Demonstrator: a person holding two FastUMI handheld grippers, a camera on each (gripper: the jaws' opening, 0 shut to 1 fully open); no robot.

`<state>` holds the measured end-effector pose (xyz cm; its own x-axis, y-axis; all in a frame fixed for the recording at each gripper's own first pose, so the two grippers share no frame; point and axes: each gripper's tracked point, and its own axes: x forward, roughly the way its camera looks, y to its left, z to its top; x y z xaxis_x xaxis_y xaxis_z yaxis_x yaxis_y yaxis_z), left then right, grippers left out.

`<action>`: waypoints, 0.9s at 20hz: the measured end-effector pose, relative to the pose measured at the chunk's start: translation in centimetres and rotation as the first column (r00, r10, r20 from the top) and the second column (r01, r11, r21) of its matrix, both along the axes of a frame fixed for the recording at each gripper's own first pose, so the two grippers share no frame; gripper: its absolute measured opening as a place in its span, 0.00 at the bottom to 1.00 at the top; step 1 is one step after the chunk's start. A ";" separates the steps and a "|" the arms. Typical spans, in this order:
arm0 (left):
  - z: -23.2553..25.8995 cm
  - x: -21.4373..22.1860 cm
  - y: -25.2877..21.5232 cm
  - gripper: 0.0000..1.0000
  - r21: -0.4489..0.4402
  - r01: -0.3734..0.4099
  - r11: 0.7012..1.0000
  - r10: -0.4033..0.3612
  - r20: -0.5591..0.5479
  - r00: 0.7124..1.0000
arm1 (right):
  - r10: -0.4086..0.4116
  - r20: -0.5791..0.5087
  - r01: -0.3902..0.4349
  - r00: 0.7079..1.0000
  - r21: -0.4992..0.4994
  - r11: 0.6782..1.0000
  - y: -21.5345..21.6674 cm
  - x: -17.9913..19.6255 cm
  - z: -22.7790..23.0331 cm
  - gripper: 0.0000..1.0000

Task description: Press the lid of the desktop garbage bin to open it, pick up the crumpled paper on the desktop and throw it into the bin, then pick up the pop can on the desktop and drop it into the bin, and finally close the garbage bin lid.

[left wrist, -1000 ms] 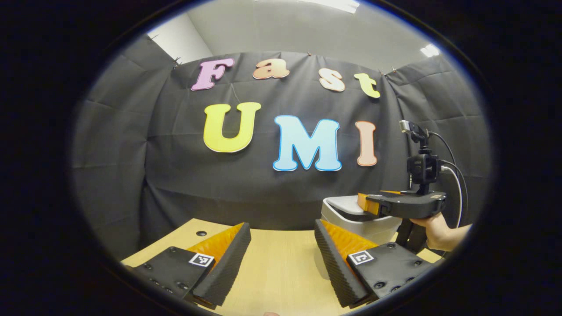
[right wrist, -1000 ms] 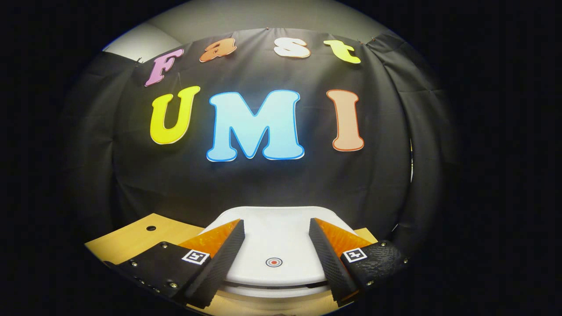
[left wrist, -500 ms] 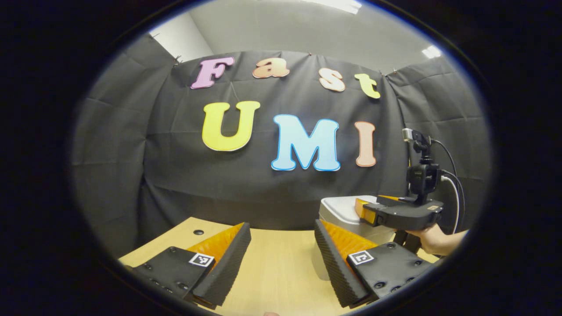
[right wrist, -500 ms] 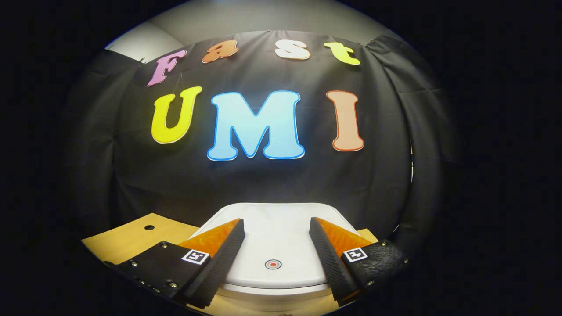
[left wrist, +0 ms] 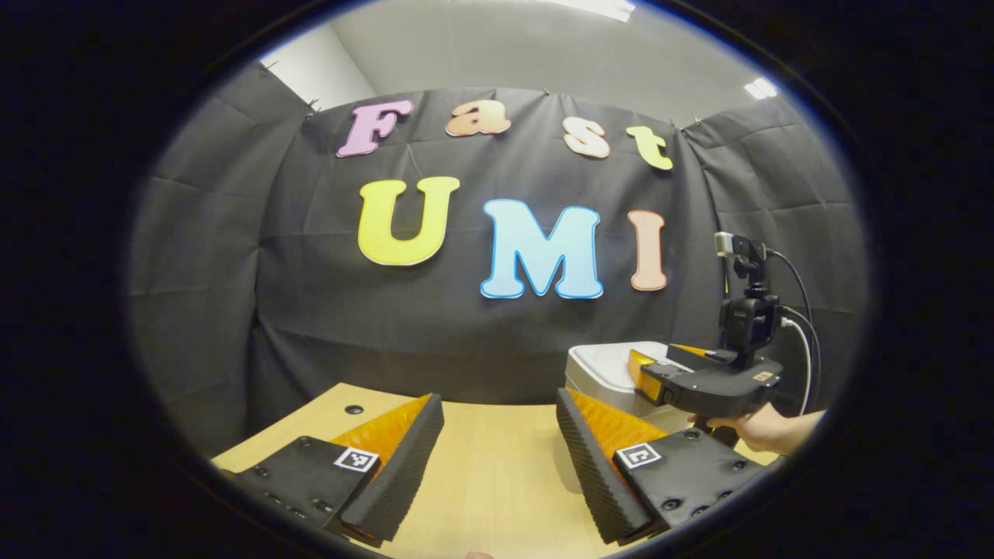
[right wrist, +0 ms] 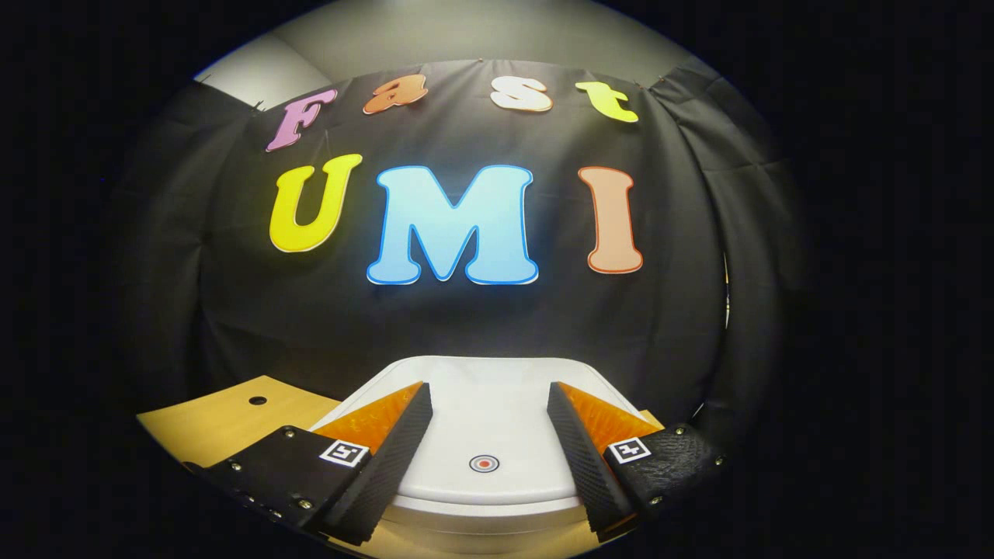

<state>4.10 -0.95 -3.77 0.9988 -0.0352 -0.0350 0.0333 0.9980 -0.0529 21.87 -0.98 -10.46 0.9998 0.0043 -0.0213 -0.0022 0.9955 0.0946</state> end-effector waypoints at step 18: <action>2.1 -4.9 -0.7 0.96 0.008 -0.080 0.997 0.079 0.041 0.996 | 0.028 -0.086 -0.029 0.996 -0.008 1.000 -0.2 -4.7 0.3 0.95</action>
<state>-0.82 -1.64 -1.71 0.9990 0.0447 0.0061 -0.0443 0.9981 -0.0438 17.20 -1.14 -10.12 0.9937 0.0323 -0.1070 -0.0230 0.9960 0.0867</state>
